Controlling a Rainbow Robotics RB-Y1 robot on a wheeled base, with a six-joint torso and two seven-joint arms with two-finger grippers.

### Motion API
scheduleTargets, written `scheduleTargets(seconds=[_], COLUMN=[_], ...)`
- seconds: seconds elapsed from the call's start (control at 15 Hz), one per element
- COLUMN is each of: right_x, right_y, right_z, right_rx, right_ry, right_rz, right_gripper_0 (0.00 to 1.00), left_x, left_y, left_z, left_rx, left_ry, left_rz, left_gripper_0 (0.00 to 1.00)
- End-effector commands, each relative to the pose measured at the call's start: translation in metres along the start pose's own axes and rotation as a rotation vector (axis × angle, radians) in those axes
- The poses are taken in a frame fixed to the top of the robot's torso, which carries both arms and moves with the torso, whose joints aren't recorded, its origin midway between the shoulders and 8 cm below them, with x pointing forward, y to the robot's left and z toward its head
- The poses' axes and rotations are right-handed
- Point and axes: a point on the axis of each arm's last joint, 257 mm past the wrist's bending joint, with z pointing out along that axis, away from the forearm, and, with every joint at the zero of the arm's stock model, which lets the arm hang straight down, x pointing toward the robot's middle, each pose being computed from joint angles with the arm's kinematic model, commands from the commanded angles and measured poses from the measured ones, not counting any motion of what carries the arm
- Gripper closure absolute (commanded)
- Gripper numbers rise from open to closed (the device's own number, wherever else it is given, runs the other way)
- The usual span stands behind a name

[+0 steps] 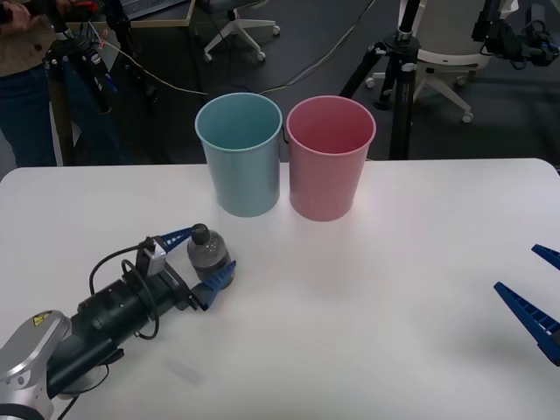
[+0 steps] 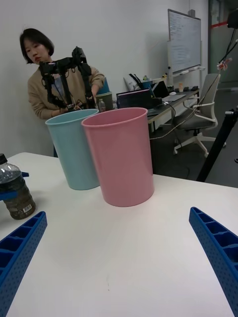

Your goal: Grasp the object on the table and drop it into the matching bin: aluminum can to the light blue bin, PET bottle to the pink bin.

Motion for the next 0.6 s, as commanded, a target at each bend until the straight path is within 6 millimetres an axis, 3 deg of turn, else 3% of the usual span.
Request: scheduleTargets(seconds=[0.07, 0.27, 0.33, 0.4, 0.6], right_x=[0.0, 0.0, 0.0, 0.0, 0.0], right_y=[0.0, 0.0, 0.0, 0.0, 0.0], right_z=[0.0, 0.0, 0.0, 0.0, 0.0], right_rx=[0.0, 0.0, 0.0, 0.0, 0.0], right_ry=[0.0, 0.0, 0.0, 0.0, 0.0], right_rz=[0.0, 0.0, 0.0, 0.0, 0.0], right_gripper_0=[0.0, 0.0, 0.0, 0.0, 0.0], left_x=[-0.0017, -0.0009, 0.0009, 0.0014, 0.002], left_y=[-0.0009, -0.0019, -0.0037, -0.0016, -0.0008], left_z=[0.0054, 0.0076, 0.0091, 0.0088, 0.0091], left_rx=[0.003, 0.003, 0.004, -0.003, -0.006], left_ry=[0.001, 0.006, 0.011, 0.013, 0.016], left_rz=[0.002, -0.002, -0.009, -0.015, -0.02], left_gripper_0=[0.0, 0.0, 0.59, 1.0, 1.0])
